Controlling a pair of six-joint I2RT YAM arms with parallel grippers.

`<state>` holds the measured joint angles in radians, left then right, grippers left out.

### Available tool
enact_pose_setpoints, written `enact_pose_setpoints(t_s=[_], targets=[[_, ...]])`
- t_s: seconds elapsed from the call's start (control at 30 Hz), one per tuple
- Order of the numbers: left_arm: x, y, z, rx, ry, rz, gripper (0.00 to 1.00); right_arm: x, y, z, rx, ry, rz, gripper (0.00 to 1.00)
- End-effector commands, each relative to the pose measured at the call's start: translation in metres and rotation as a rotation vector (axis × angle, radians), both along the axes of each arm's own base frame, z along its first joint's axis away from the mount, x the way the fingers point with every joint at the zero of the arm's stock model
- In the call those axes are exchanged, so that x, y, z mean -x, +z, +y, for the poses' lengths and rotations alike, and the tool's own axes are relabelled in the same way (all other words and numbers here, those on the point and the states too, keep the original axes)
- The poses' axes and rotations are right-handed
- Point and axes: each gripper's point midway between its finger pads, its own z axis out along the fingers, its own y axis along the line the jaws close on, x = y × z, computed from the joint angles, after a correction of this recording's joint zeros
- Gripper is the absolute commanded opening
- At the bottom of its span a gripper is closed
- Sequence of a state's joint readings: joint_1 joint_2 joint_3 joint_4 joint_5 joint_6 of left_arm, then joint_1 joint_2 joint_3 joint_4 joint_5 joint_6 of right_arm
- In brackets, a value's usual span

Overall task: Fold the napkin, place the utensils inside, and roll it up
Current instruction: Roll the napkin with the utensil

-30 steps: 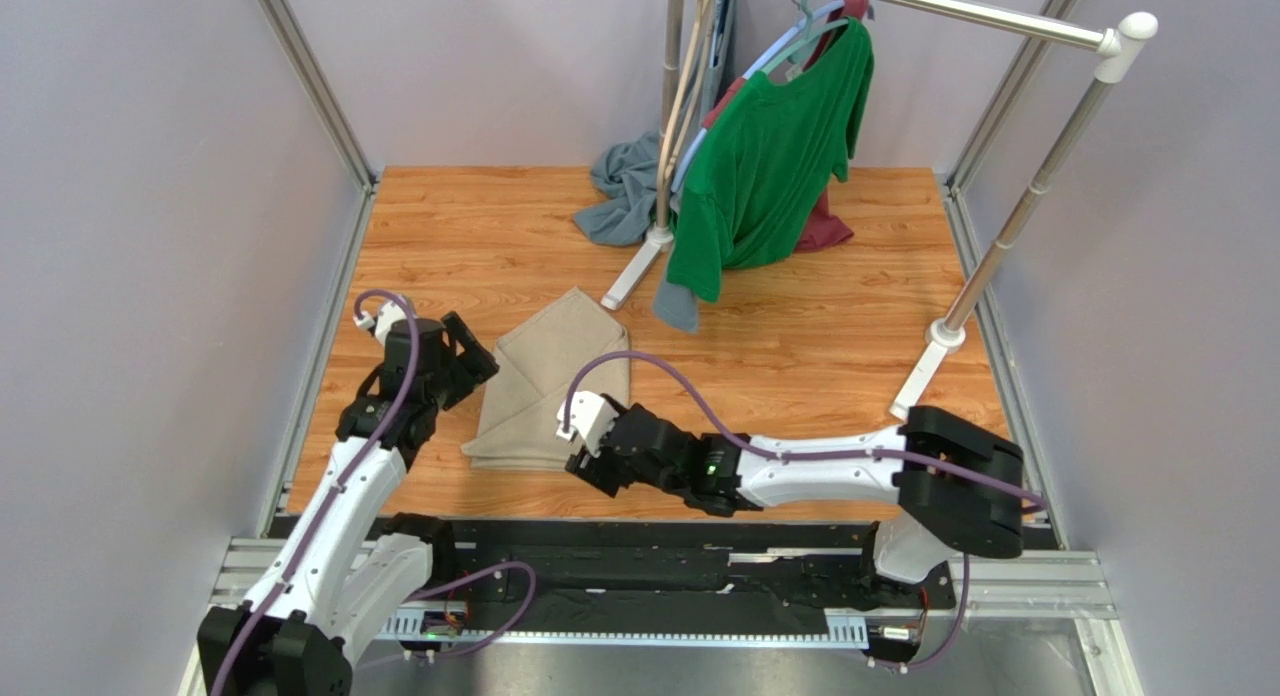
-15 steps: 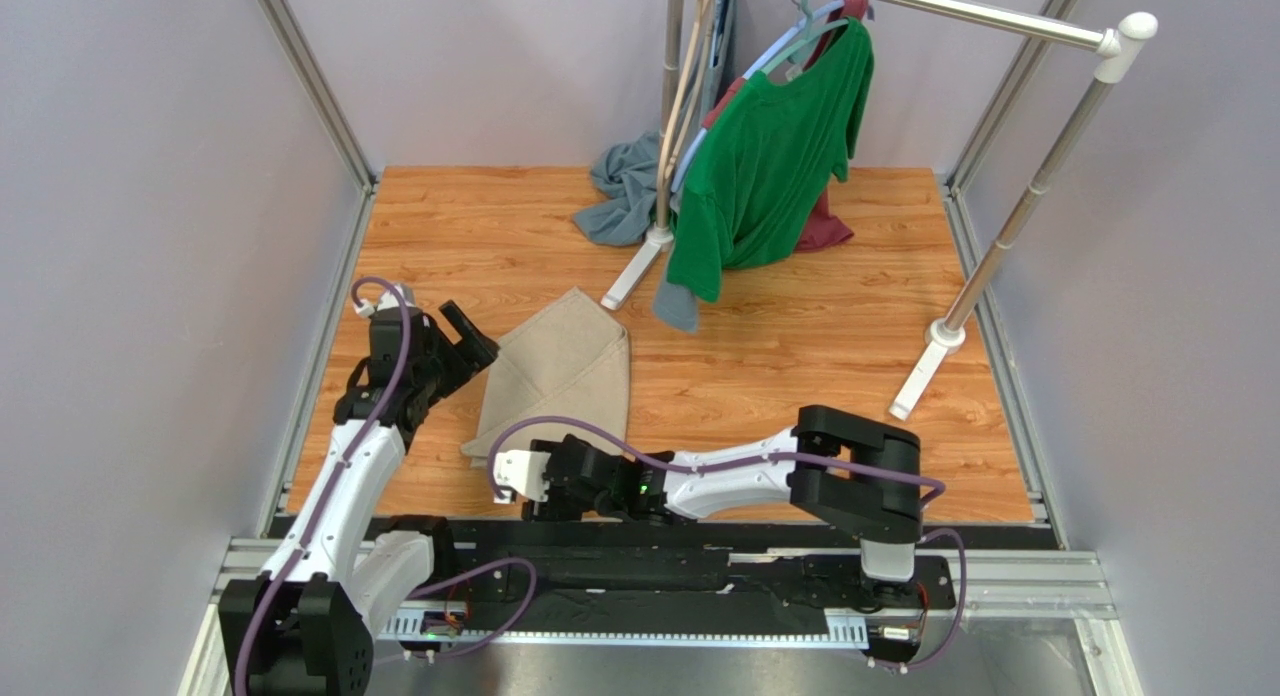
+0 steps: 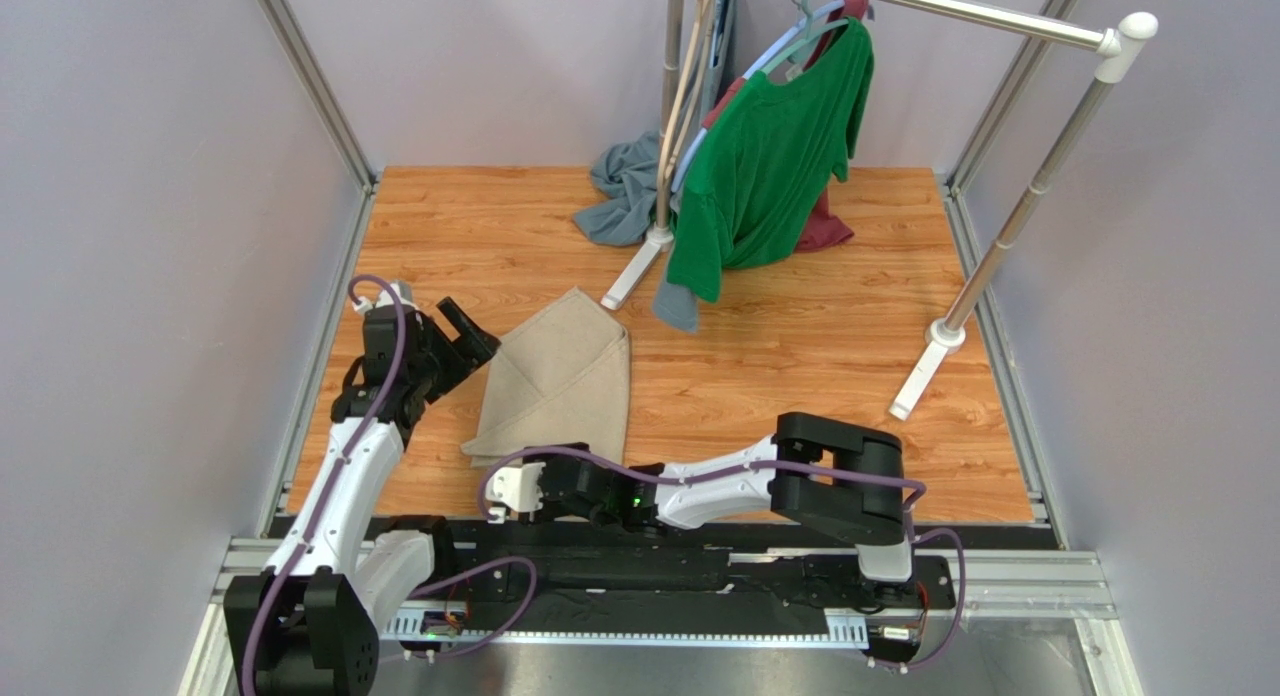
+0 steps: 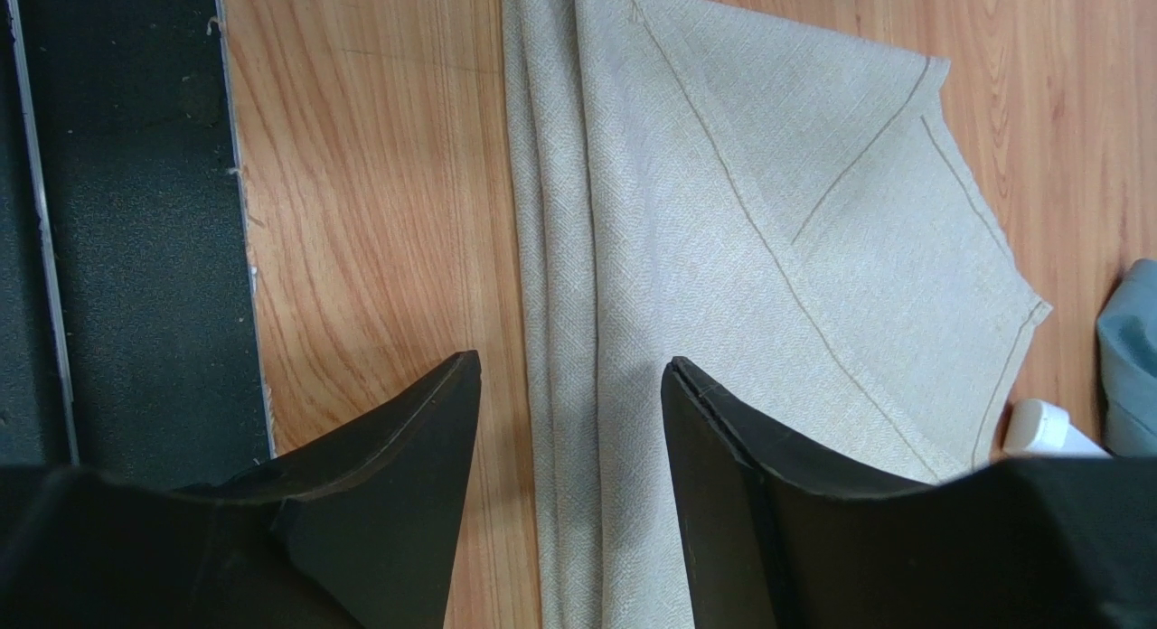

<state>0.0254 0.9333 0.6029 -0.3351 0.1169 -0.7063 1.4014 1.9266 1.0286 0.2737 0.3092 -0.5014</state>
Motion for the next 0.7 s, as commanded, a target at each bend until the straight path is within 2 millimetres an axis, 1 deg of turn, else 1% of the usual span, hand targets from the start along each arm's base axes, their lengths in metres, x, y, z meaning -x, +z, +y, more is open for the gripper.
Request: enact_pose_setpoints(t_s=[0.0, 0.03, 0.13, 0.17, 0.2, 0.4, 0.67], targets=[[-0.007, 0.005, -0.002, 0.016, -0.018, -0.038, 0.92, -0.004, 0.023, 0.014, -0.051, 0.020, -0.059, 0.57], [-0.007, 0.005, -0.002, 0.019, -0.020, -0.036, 0.91, -0.004, 0.016, 0.014, -0.037, 0.021, -0.055, 0.57], [-0.008, 0.004, -0.003, 0.025, -0.023, -0.033, 0.92, -0.004, 0.008, 0.015, -0.028, 0.023, -0.055, 0.57], [-0.008, 0.004, -0.002, 0.027, -0.023, -0.033, 0.92, -0.006, 0.003, 0.013, -0.015, 0.018, -0.058, 0.57], [-0.008, 0.005, -0.002, 0.027, -0.023, -0.035, 0.91, -0.008, 0.003, 0.014, -0.023, 0.016, -0.062, 0.57], [-0.007, 0.008, -0.001, 0.023, -0.021, -0.040, 0.91, -0.018, -0.011, 0.010, -0.014, -0.015, -0.057, 0.56], [-0.006, 0.007, -0.002, 0.034, -0.028, -0.037, 0.91, -0.023, -0.025, 0.001, 0.021, -0.030, -0.066, 0.54]])
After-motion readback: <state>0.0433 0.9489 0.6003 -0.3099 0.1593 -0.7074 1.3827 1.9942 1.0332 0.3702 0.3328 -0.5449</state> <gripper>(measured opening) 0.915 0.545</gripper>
